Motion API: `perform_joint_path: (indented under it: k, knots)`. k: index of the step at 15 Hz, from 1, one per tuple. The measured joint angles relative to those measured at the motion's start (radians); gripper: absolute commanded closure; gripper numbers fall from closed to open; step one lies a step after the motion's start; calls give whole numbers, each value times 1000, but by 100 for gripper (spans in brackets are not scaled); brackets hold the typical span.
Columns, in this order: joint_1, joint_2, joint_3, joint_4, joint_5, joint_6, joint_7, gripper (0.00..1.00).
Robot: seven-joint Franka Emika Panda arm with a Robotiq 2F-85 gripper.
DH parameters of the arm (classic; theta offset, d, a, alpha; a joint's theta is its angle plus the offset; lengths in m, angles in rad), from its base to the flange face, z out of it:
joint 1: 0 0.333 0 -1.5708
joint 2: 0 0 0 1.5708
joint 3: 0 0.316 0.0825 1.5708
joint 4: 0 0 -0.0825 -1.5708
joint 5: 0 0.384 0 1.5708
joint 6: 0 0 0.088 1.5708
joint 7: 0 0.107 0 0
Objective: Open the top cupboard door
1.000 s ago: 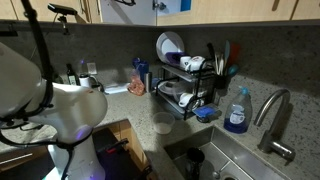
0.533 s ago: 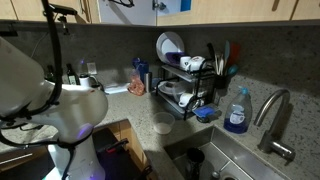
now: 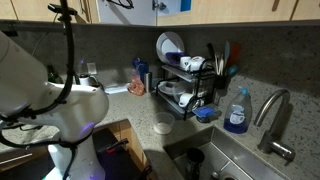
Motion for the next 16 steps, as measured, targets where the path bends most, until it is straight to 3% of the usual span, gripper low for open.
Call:
perform_joint_path:
  k: [16]
  knots:
    - [103, 72, -30, 31, 5, 9, 0, 100]
